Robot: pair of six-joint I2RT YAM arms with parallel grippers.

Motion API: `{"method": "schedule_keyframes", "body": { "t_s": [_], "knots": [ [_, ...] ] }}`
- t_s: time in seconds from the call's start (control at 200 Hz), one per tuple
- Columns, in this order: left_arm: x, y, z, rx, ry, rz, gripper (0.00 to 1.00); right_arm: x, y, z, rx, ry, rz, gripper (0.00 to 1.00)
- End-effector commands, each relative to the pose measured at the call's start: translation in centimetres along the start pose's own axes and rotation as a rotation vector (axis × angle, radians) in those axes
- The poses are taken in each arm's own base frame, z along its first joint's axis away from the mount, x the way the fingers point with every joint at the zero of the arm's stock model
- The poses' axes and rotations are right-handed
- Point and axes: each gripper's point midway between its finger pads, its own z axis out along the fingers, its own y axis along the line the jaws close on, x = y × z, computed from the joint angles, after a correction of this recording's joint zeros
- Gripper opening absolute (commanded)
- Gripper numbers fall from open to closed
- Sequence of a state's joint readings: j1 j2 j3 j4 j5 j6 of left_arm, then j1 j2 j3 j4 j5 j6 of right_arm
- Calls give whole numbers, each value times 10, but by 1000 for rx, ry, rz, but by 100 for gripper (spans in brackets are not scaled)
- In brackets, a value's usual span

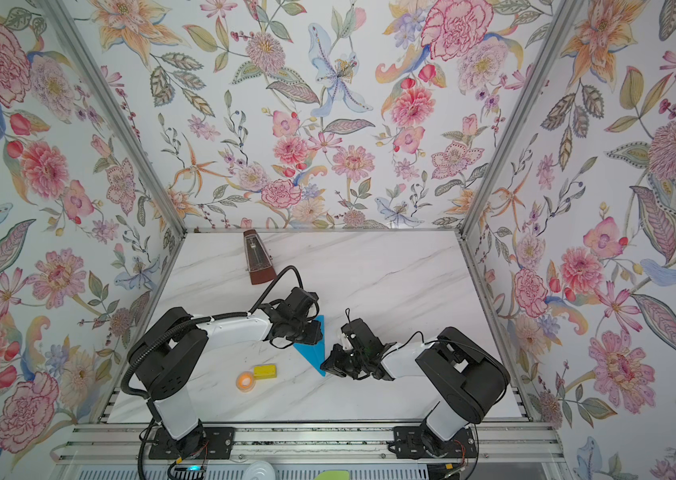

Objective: Fold a paper plane with a square sheet of paper (fold left side to right side)

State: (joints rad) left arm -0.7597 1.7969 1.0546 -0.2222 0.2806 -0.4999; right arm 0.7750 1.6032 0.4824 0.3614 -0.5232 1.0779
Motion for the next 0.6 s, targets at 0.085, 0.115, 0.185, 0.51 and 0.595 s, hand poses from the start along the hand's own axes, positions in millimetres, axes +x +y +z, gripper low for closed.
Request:
{"method": "schedule_keyframes", "body": {
  "t_s": [0.085, 0.115, 0.185, 0.51, 0.595],
  "knots": [
    [-17, -12, -48, -3, -46, 169, 20, 26, -53, 4, 162, 76, 95, 0],
    [-12, -14, -50, 8, -35, 180, 20, 26, -53, 4, 161, 75, 96, 0],
    [4, -18, -51, 39, -2, 203, 18, 26, -54, 5, 162, 78, 99, 0],
    [59, -28, -25, 122, 107, 205, 9, 25, -52, 6, 158, 78, 98, 0],
    [62, -25, -18, 121, 111, 201, 6, 24, -51, 6, 156, 77, 97, 0]
  ]
}}
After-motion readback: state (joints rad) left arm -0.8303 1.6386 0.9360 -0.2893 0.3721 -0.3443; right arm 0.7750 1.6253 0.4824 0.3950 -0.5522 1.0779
